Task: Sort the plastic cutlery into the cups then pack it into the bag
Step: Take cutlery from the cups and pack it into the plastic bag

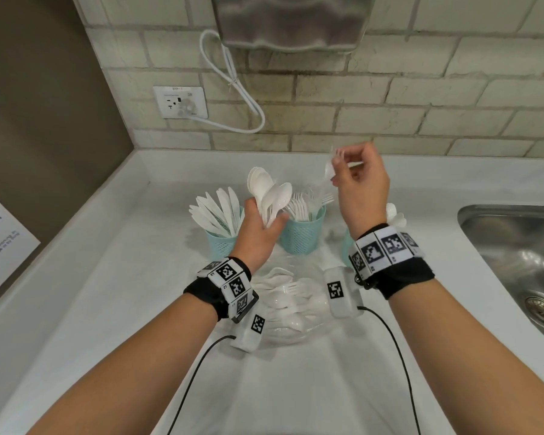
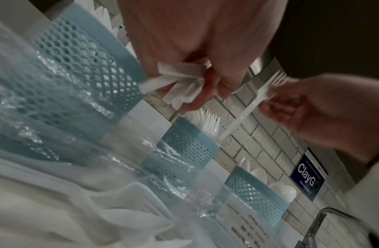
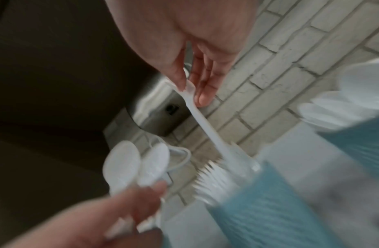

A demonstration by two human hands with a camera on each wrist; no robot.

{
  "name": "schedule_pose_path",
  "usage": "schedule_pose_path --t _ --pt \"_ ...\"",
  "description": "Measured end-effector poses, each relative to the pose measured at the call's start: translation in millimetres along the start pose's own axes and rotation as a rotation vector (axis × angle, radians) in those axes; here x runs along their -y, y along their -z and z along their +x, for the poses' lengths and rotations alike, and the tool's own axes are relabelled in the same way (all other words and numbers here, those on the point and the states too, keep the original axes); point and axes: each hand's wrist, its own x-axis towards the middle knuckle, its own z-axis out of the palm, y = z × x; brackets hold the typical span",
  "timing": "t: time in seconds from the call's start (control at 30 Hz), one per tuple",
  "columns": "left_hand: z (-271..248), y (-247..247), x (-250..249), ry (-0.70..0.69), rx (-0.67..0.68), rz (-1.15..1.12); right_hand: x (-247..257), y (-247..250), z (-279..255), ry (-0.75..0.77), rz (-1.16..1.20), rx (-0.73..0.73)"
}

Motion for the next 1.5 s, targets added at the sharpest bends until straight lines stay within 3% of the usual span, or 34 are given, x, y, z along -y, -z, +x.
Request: schedule_pose_path --t 0.17,0.27,0.37,0.5,0.63,0.7,0.9,1.1,1.23,1.3,1.4,1.5 --pt "-4 -5 -1 0.057 0.003 -0.063 -52 -6 -18 -0.111 -0.209 0.195" --pt "-4 -6 -1 0.092 0.037 -0.12 -72 -7 -23 -0.104 -0.405 0.291" --pt "-8 -4 -7 0.092 0.111 -0.183 -68 -7 -23 -0.072 -0.45 0.31" --pt "-10 -3 -12 0.092 0.141 -0.23 -36 -9 -22 -0.068 -0.233 0.278" --pt "-12 -7 -19 0.11 0.149 -0.275 -7 -12 -29 -0.274 0.145 0.449" --pt "-13 -7 -22 0.096 0.171 -0.28 -5 -13 -31 -0.295 0.174 0.499" --pt "-15 -5 -24 0.105 0.187 -0.3 -9 -13 -23 -0.212 0.129 0.354" --pt "-11 -2 -19 0.08 0.106 -0.221 7 4 -1 -0.084 0.228 0.034" --pt "-10 -3 -12 0.068 0.088 -0.132 -13 4 -1 -0.04 0.121 -0.025" --pt "-10 -5 -11 0.061 0.103 -0.121 -28 1 -6 -0.077 0.061 0.029" --pt "-12 -10 -9 0.033 0.123 -0.103 -54 -1 -14 -0.154 -0.131 0.245" --pt "-12 -16 -4 -0.046 0.11 -0.056 -67 -1 -22 -0.092 -0.381 0.4"
